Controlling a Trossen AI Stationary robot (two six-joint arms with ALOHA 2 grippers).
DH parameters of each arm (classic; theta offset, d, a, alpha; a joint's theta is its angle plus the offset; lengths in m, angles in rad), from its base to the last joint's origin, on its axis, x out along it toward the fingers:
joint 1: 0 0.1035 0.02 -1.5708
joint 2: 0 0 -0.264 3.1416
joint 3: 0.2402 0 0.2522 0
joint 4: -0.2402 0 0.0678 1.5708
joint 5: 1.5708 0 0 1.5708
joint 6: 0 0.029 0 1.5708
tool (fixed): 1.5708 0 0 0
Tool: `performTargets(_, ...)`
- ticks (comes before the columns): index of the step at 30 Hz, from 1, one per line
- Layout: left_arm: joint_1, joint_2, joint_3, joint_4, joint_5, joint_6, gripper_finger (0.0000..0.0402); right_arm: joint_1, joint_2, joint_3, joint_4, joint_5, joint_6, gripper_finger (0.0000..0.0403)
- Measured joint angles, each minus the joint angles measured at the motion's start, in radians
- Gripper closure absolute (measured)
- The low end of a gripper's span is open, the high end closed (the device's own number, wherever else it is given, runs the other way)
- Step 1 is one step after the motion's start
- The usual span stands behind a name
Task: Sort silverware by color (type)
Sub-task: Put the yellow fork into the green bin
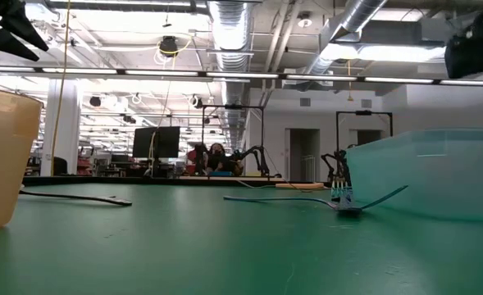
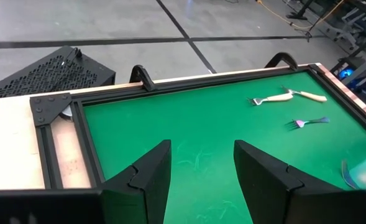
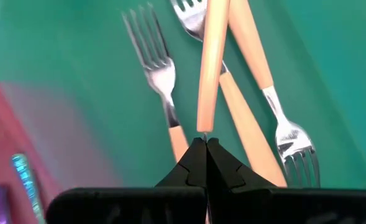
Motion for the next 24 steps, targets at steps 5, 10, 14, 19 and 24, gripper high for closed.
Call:
performTargets(5,0.000,0.000,0.000,0.000,0.001,0.042,0.0243,-0.001,0.080,0.000,0.014,-0.001,-0.010,0.0388)
performTargets(10,0.000,0.000,0.000,-0.022,-0.012,0.044,0.0243,-0.002,0.114,0.000,0.046,0.000,-0.133,0.0388)
performTargets(14,0.000,0.000,0.000,-0.040,-0.013,0.037,0.0243,-0.021,0.126,0.000,0.046,0.000,-0.192,0.0386)
performTargets(19,0.000,0.000,0.000,-0.044,-0.013,0.037,0.0243,-0.043,0.125,0.000,0.049,0.002,-0.226,0.0374)
performTargets(24,0.000,0.000,0.000,-0.044,-0.013,0.041,0.0243,-0.050,0.125,-0.019,0.063,0.002,-0.223,0.0368)
